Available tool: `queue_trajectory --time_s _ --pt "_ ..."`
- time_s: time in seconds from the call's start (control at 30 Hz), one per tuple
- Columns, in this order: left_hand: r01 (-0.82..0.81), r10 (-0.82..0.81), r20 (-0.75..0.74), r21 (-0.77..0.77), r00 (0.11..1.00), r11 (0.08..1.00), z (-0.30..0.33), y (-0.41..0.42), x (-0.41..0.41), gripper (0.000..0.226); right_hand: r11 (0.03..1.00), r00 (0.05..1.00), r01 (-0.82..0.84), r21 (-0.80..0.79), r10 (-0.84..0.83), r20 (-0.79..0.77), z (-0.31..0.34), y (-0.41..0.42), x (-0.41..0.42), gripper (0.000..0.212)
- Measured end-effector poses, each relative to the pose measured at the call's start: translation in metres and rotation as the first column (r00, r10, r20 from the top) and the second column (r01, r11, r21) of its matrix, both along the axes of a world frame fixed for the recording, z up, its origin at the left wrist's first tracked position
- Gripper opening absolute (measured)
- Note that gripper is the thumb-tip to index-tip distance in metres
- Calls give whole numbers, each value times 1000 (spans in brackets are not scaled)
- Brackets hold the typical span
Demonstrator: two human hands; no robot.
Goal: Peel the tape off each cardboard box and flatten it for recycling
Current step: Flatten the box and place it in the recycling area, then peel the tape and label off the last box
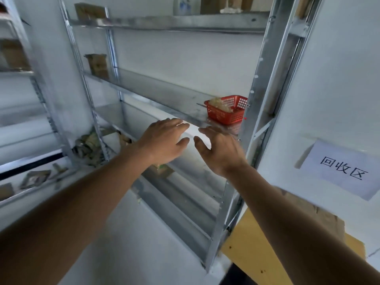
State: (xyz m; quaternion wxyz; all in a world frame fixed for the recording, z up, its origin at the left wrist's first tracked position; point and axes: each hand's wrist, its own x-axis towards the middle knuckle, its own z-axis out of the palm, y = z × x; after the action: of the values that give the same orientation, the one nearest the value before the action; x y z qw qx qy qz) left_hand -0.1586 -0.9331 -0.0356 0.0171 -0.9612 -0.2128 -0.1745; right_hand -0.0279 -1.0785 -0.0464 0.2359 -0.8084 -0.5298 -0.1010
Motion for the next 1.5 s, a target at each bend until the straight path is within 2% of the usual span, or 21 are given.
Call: queue_trajectory --time_s 0.4,0.57,0.93,1.1,1.27,1.5 --pt "-61 62 -24 23 998 998 29 189 -89 56 995 999 -50 87 50 0 27 199 -57 46" --pt "-86 87 -54 15 995 996 29 280 -106 55 994 996 -89 61 90 -14 28 292 -65 51" --pt "-189 189 -2 -12 982 982 13 506 -69 57 971 971 -237 29 236 32 18 526 -18 51" --pt "-264 264 41 -20 964 964 17 619 -48 54 957 957 -290 -5 290 24 30 651 17 52" --pt "-315 316 24 -21 949 949 20 727 -36 56 938 939 -345 -32 345 -12 33 761 29 56" --pt "-304 304 17 -7 952 953 7 894 -35 57 947 947 -321 -17 321 -14 21 919 28 55"
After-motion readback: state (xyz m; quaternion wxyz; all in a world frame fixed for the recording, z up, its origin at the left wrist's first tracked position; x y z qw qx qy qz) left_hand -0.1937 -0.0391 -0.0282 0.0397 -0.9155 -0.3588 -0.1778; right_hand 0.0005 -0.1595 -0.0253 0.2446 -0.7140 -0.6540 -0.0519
